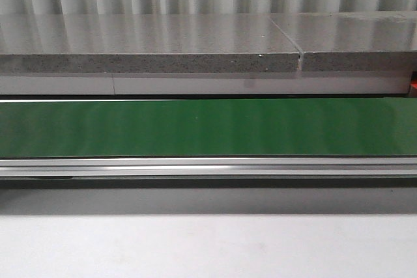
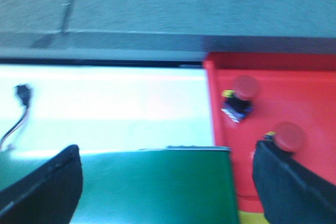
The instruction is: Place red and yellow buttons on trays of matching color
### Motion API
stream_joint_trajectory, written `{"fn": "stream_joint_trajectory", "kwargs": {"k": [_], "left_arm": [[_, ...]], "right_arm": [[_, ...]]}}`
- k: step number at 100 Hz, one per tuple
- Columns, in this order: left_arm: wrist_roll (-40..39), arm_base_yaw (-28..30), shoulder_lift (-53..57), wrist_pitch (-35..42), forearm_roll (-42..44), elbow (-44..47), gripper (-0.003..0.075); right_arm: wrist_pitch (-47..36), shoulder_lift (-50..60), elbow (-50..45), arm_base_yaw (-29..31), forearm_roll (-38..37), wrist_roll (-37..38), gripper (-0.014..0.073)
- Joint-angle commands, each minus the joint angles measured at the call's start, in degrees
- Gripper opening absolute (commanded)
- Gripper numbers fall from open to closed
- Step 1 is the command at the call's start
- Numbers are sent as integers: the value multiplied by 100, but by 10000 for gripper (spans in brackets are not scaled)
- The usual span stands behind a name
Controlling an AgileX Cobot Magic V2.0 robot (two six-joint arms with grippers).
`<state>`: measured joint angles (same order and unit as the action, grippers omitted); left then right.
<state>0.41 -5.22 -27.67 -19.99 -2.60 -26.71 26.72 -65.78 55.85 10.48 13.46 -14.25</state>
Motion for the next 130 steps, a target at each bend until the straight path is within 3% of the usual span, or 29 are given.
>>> {"fn": "stream_joint_trajectory", "kwargs": {"k": [1,15,67,74,81,100,130], "left_arm": [[-41,5,-19,433,-48,-168,-20],[-41,5,-19,433,-48,-168,-20],[-41,5,-19,433,-48,-168,-20],[-41,5,-19,454,-48,-168,-20],[-41,5,-19,454,-48,-168,-20],[-41,5,-19,454,-48,-168,-20],[-41,5,-19,454,-48,-168,-20]], "right_arm": [[-602,377,-119,-396,60,-167,647],[-838,838,-653,-716,55,-172,647],[-1076,2667,-2064,-723,74,-88,621],[-1089,2765,-2107,-723,74,-88,544],[-1090,2810,-2107,-723,74,-88,412],[-1063,2825,-2107,-723,74,-88,-73],[-1052,2825,-2107,-723,74,-88,-68]]}}
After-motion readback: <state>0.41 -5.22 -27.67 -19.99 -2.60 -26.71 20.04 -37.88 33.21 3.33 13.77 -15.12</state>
